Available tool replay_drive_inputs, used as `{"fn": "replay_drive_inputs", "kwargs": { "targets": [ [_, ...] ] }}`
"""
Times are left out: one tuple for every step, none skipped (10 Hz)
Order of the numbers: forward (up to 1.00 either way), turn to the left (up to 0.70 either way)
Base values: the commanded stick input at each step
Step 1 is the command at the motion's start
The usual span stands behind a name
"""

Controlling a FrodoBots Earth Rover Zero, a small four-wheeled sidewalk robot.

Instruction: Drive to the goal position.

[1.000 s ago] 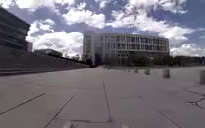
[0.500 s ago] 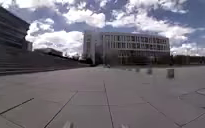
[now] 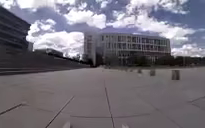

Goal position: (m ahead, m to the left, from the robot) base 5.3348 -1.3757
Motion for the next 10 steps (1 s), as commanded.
{"fn": "replay_drive_inputs", "kwargs": {
  "targets": [
    [0.7,0.0],
    [0.7,0.0],
    [0.7,0.0],
    [0.7,0.0],
    [0.7,0.0],
    [0.7,0.0],
    [0.7,0.0],
    [0.7,0.0],
    [0.7,0.0],
    [0.7,0.0]
  ]
}}
